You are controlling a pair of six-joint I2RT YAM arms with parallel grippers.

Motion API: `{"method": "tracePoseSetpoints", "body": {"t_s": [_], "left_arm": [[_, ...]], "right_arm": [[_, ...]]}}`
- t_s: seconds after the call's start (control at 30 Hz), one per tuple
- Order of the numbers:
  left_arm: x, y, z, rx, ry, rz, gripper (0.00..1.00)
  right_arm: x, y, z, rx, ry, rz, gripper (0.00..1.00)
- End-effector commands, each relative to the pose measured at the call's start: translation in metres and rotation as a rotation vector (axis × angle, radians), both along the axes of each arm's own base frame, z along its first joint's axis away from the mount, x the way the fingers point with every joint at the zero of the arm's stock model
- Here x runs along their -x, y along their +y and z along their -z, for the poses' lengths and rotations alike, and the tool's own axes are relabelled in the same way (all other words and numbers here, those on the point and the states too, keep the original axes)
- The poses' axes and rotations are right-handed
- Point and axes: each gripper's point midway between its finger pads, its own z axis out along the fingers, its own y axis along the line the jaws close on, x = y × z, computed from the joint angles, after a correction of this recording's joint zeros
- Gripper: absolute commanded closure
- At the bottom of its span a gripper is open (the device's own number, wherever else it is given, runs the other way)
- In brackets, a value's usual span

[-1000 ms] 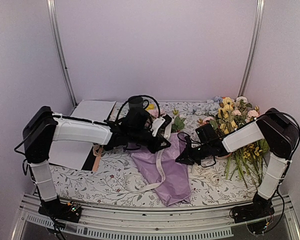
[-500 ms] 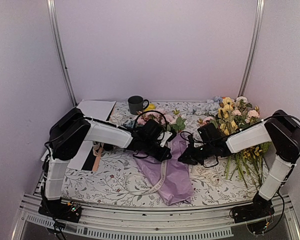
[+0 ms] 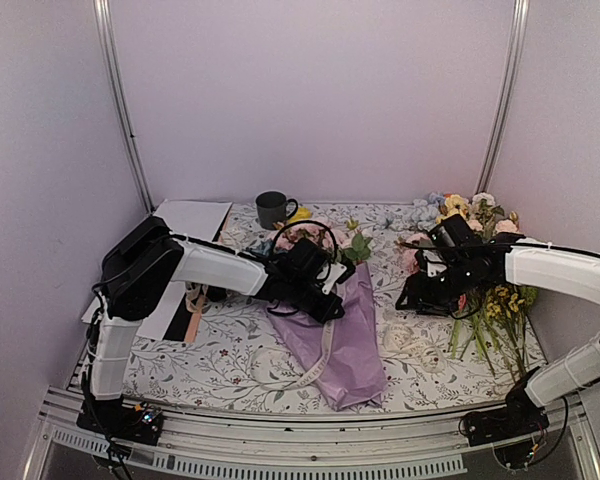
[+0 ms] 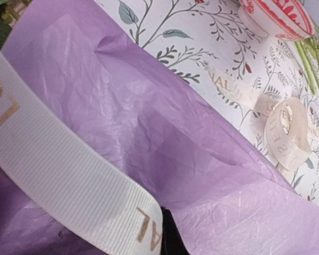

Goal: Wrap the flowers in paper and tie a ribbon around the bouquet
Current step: Cross the ribbon over the folded bouquet.

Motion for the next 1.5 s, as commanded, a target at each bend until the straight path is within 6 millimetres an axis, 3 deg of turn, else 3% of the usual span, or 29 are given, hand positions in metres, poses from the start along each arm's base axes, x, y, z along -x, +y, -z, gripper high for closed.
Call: {"method": "tracePoseSetpoints", "body": {"t_s": [0.0, 0.13, 0.27, 0.37, 0.47, 0.5, 0.57, 0.63, 0.73, 0.8, 0.9, 1.0, 1.07, 1.1, 1.17, 1.33, 1.47], "left_arm": [[0.009, 0.023, 0.030, -0.109, 0.039, -0.008, 1.00], [0.007, 0.023, 0.026, -0.104, 0.025, -0.011, 1.00], [0.009, 0.023, 0.023, -0.097, 0.026, -0.008, 1.00], [0.010, 0.025, 0.023, -0.099, 0.026, -0.008, 1.00], [0.010, 0.027, 0.024, -0.103, 0.023, -0.005, 1.00], [0.010, 0.026, 0.023, -0.102, 0.022, -0.005, 1.00], [0.009, 0.026, 0.022, -0.101, 0.016, -0.003, 1.00], [0.009, 0.025, 0.022, -0.100, 0.012, 0.001, 1.00], [0.007, 0.025, 0.024, -0.105, 0.009, 0.005, 1.00], [0.007, 0.025, 0.025, -0.108, 0.008, 0.007, 1.00], [0.007, 0.026, 0.028, -0.111, 0.010, 0.011, 1.00], [0.007, 0.026, 0.030, -0.105, 0.017, 0.015, 1.00], [0.007, 0.025, 0.032, -0.107, 0.018, 0.017, 1.00], [0.007, 0.026, 0.034, -0.112, 0.020, 0.017, 1.00], [0.006, 0.028, 0.037, -0.117, 0.023, 0.015, 1.00], [0.008, 0.026, 0.037, -0.078, 0.049, 0.018, 1.00], [0.009, 0.023, 0.034, -0.051, 0.057, 0.027, 1.00]], "right_arm": [[0.049, -0.062, 0.027, 0.292, 0.182, 0.011, 0.28], [0.055, -0.067, 0.045, 0.322, 0.216, -0.003, 0.27], [0.062, -0.059, 0.068, 0.291, 0.270, -0.043, 0.42], [0.065, -0.053, 0.077, 0.263, 0.289, -0.062, 0.56], [0.070, -0.055, 0.079, 0.270, 0.306, -0.070, 0.62], [0.070, -0.056, 0.079, 0.273, 0.308, -0.072, 0.69], [0.069, -0.054, 0.072, 0.266, 0.299, -0.081, 0.94], [0.062, -0.051, 0.058, 0.257, 0.269, -0.092, 1.00], [0.043, -0.036, 0.018, 0.198, 0.168, -0.142, 1.00], [0.029, -0.008, -0.035, 0.054, 0.047, -0.223, 1.00], [0.027, 0.031, -0.122, -0.184, -0.142, -0.398, 1.00], [0.042, 0.061, -0.218, -0.441, -0.358, -0.587, 1.00], [0.056, 0.073, -0.262, -0.592, -0.468, -0.697, 1.00], [0.061, 0.078, -0.271, -0.661, -0.490, -0.735, 1.00], [0.068, 0.093, -0.269, -0.779, -0.472, -0.781, 1.00], [0.090, 0.149, -0.217, -0.865, -0.351, -0.883, 1.00], [0.085, 0.175, -0.168, -0.875, -0.235, -0.888, 1.00]]}}
